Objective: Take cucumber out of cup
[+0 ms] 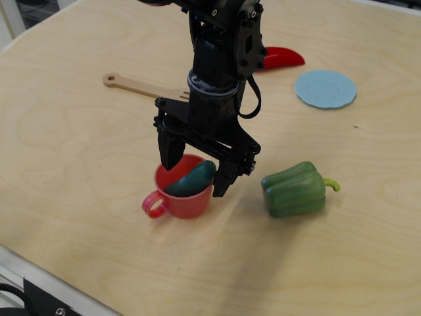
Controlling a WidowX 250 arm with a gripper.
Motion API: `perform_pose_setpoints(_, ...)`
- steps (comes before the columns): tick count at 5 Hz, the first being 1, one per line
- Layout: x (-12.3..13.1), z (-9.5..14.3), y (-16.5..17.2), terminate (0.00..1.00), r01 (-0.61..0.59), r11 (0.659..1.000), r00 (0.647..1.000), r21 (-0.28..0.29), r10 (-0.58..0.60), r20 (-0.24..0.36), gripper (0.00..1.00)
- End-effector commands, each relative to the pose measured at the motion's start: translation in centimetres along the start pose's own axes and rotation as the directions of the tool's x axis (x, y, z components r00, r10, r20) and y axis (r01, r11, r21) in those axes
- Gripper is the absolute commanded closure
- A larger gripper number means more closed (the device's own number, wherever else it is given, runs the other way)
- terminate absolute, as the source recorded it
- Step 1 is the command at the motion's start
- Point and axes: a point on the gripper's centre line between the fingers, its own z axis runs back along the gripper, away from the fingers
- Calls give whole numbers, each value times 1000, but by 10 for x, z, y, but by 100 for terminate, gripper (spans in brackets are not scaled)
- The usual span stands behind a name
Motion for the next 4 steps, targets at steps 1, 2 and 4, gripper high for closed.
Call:
perform_pose_setpoints(1,5,9,4,0,-25,1000,999,-3,25,44,0)
perform_pose_setpoints(2,3,11,5,0,-40,999,998,-9,41,49,100)
perform_pose_setpoints(4,-1,22,11,0,-74,997,995,-21,75,73,100)
